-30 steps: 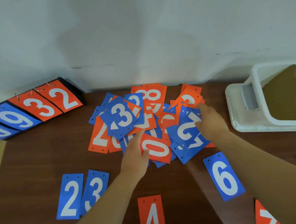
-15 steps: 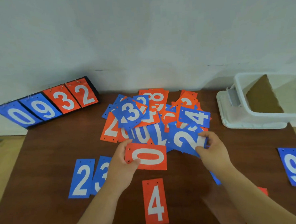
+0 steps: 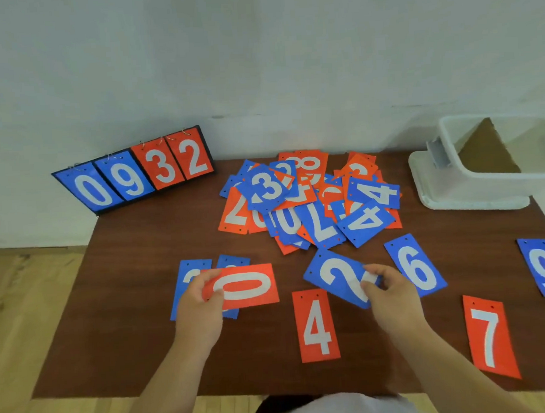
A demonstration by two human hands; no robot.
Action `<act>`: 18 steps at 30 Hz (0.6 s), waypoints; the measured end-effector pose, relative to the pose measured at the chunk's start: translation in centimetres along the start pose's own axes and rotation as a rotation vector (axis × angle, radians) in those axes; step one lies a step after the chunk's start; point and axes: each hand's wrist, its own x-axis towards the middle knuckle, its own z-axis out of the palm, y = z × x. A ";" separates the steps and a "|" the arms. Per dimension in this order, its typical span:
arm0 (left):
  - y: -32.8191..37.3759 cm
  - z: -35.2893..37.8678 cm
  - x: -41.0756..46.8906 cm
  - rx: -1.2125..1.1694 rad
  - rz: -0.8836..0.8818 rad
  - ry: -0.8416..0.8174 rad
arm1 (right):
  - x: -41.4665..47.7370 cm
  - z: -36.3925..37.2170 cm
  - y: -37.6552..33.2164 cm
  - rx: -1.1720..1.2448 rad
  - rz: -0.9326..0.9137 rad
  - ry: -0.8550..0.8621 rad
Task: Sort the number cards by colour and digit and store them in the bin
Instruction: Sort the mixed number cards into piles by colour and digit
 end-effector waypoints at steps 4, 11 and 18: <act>-2.4 -2.7 -3.2 -0.058 -0.040 0.150 | -0.9 1.4 -1.1 -0.016 -0.027 -0.129; -7.2 -6.2 -6.0 -0.170 -0.141 0.294 | -3.3 5.2 -2.8 0.003 -0.027 -0.252; -11.0 -12.6 -1.9 -0.115 -0.134 0.312 | -5.2 12.8 -4.4 0.014 -0.029 -0.290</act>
